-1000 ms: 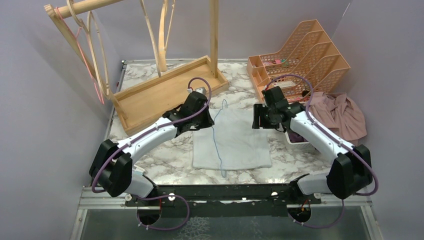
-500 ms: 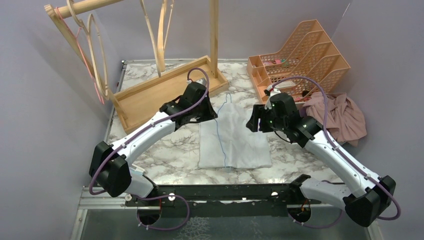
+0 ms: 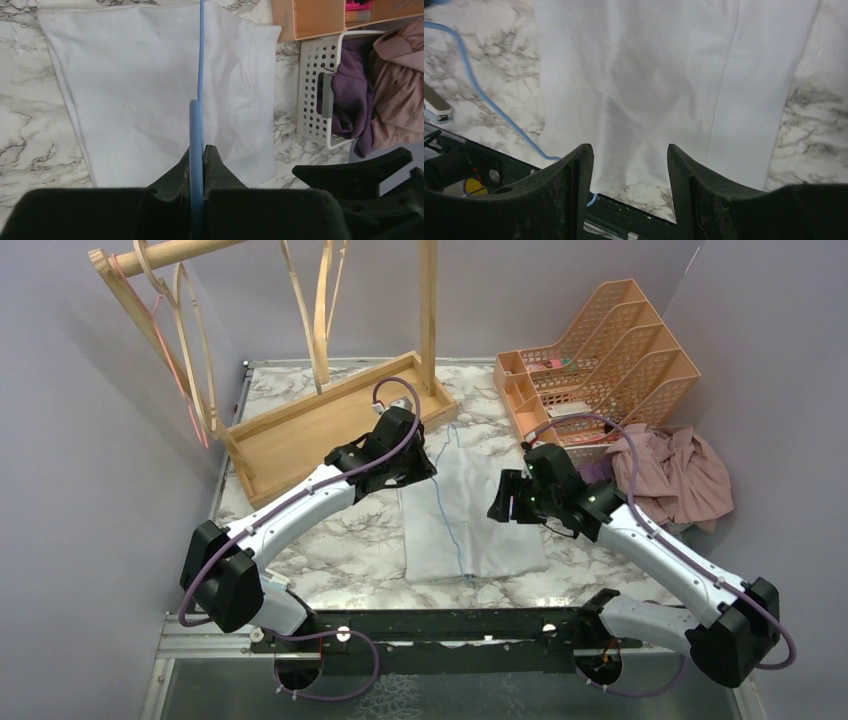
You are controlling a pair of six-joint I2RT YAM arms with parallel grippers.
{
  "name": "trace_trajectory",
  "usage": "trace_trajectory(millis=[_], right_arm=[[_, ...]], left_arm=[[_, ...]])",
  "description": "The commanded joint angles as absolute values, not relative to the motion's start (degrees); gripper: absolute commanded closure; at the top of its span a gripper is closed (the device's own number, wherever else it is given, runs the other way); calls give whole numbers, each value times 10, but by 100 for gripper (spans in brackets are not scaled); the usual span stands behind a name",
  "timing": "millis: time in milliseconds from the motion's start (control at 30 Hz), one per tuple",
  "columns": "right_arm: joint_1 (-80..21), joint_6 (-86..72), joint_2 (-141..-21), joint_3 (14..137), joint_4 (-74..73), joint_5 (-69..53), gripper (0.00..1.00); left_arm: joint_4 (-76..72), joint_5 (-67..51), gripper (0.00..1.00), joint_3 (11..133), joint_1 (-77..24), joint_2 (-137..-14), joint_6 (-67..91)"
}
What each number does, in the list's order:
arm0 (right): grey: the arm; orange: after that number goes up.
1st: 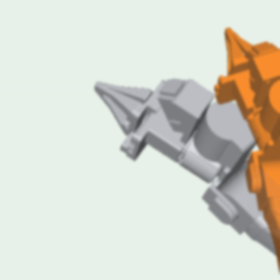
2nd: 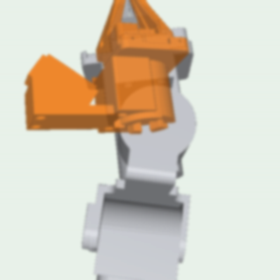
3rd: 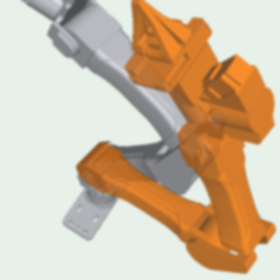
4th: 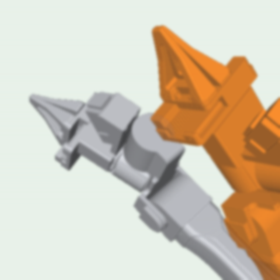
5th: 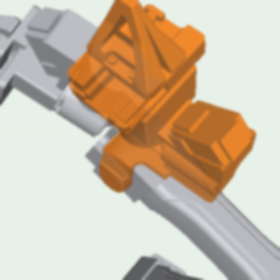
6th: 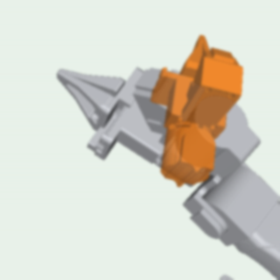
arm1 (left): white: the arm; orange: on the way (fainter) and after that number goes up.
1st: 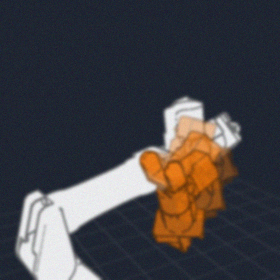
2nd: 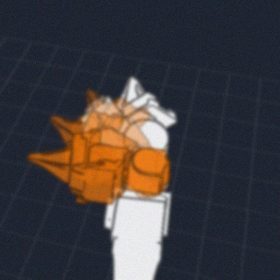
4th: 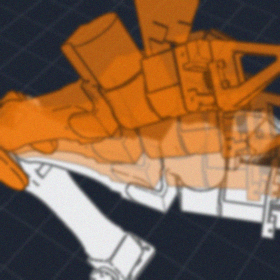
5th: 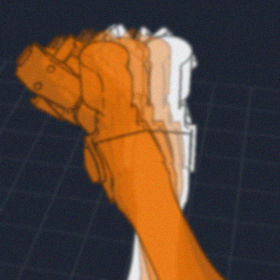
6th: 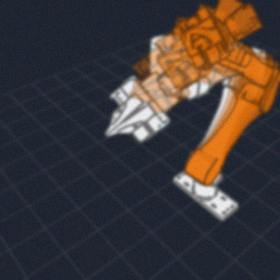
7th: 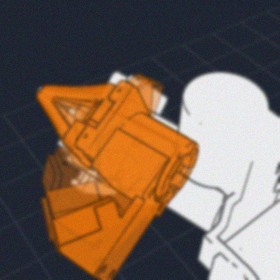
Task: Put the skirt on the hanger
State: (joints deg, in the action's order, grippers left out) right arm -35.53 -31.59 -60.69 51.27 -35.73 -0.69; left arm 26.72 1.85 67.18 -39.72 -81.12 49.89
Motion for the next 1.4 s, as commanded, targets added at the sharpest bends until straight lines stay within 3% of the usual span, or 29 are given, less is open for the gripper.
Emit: trace_trajectory(millis=[0,300,600,833,1367], right_arm=[[-357,-418,-647,476,-412,9,41],[-357,-455,-719,438,-413,42,42],[-357,-458,-747,415,-382,-11,45],[-357,-402,-689,468,-419,22,44],[-358,-206,-585,612,-434,-61,33]], left_arm=[[261,80,100,663,-419,-831,487],[260,138,100,636,-451,-865,514],[262,163,100,664,-487,-912,545],[297,182,100,702,-488,-898,533],[482,153,100,915,-488,-898,499]])
